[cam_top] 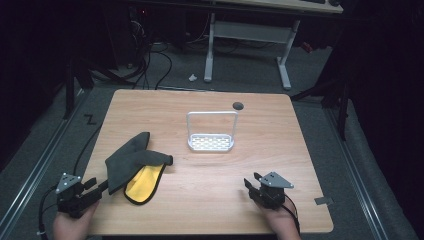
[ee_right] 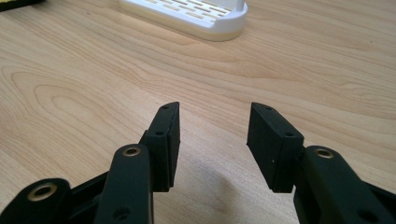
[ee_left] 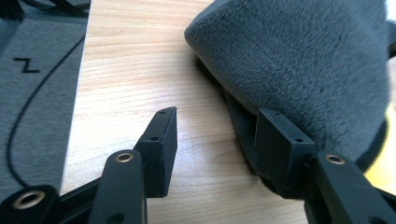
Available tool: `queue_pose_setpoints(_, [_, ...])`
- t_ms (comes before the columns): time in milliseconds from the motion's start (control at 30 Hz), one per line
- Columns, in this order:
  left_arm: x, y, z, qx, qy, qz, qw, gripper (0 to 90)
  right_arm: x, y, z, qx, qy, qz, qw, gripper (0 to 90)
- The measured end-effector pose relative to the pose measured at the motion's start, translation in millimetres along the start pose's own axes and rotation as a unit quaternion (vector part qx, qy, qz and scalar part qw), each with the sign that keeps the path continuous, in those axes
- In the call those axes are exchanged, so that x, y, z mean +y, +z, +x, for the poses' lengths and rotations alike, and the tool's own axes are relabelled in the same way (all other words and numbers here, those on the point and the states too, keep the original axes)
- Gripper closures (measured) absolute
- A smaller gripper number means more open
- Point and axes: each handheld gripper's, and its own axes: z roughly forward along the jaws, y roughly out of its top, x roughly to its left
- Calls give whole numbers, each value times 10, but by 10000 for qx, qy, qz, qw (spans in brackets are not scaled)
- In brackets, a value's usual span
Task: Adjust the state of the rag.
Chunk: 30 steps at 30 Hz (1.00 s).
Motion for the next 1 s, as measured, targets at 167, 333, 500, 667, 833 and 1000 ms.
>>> queue_pose_setpoints(167, [5,-7,31,-54,-51,-20,10000,493,-6,17,32,37,-53,18,10000,548])
queue_pose_setpoints(333, [10,-47,38,-117,-74,-74,9999,494,9,9,34,-17,-79,-60,9999,549])
queue_pose_setpoints(500, [20,-78,45,-185,-112,-145,9997,493,-1,12,22,-15,-7,-55,10000,540])
queue_pose_setpoints(667, [40,-117,43,-200,-26,-189,9996,493,-11,9,17,-22,-39,-33,10000,534])
queue_pose_setpoints(833, [114,-252,31,-315,34,-396,9987,481,-10,23,17,-23,-39,-14,10000,522])
queue_pose_setpoints(1000, [199,-348,-43,-468,132,-592,9971,456,-8,27,27,-14,-54,5,10000,519])
